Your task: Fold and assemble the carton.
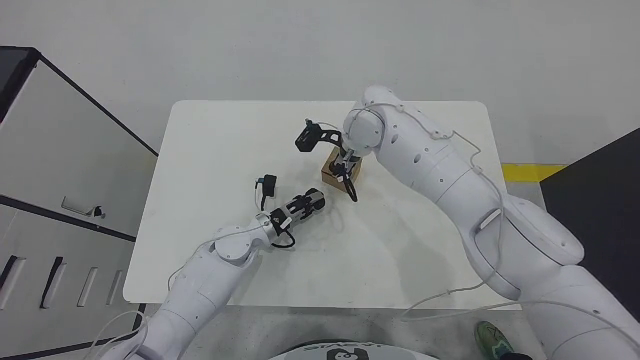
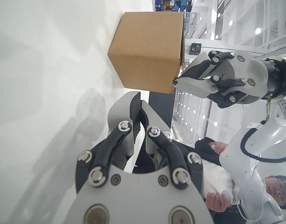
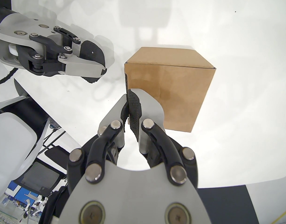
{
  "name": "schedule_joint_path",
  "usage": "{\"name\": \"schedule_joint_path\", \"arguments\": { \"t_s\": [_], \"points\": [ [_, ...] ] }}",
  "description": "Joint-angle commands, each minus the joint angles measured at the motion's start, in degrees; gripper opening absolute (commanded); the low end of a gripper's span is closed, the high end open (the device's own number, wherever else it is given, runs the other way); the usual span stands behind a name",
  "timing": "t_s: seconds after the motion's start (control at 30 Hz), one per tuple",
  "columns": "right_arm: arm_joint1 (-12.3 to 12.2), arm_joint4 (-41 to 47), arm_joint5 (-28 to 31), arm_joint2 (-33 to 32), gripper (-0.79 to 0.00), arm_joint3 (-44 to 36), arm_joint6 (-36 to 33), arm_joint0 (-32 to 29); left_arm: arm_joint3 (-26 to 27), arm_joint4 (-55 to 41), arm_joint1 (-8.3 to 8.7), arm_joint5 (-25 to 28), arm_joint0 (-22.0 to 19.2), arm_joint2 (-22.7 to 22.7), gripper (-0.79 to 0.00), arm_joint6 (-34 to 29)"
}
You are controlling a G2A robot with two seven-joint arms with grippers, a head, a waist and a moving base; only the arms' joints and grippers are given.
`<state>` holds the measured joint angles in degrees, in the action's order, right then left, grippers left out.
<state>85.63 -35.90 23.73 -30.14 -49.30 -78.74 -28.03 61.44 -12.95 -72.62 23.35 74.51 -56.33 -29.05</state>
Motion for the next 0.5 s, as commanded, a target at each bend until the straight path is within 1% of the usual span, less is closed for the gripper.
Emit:
{"name": "schedule_joint_path", "arguments": {
  "t_s": [0.0, 0.47],
  "points": [
    [0.1, 0.2, 0.0, 0.0, -0.785, 0.4, 0.1, 0.1, 0.0, 0.0, 0.00, 0.0, 0.0, 0.0, -0.785, 0.0],
    [0.5, 0.8, 0.9, 0.1, -0.785, 1.9, 0.7, 0.4, 0.0, 0.0, 0.00, 0.0, 0.0, 0.0, -0.785, 0.0]
  ]
}}
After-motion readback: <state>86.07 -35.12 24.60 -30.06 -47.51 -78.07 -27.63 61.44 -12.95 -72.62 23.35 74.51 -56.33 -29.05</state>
